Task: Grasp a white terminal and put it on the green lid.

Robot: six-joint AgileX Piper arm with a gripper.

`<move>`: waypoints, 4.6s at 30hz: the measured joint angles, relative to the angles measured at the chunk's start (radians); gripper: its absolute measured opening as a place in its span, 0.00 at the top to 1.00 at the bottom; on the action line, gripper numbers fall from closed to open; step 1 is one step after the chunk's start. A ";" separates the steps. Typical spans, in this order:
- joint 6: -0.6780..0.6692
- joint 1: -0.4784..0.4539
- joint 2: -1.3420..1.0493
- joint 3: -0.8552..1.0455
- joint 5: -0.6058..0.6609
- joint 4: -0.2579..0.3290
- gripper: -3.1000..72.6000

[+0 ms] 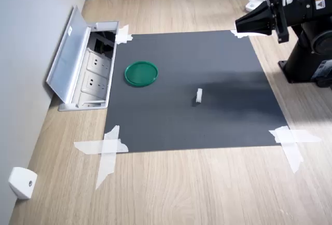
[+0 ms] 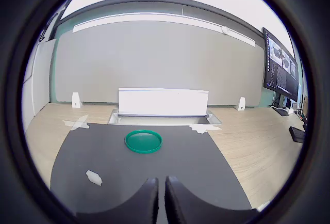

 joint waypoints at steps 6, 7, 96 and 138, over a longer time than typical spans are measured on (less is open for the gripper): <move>0.000 0.000 0.000 0.000 0.000 0.000 0.91; 0.000 0.000 0.000 0.000 0.000 0.000 0.91; -0.039 0.320 1.342 -0.806 0.531 -0.027 0.11; 0.137 0.417 1.629 -0.809 0.307 -0.043 0.11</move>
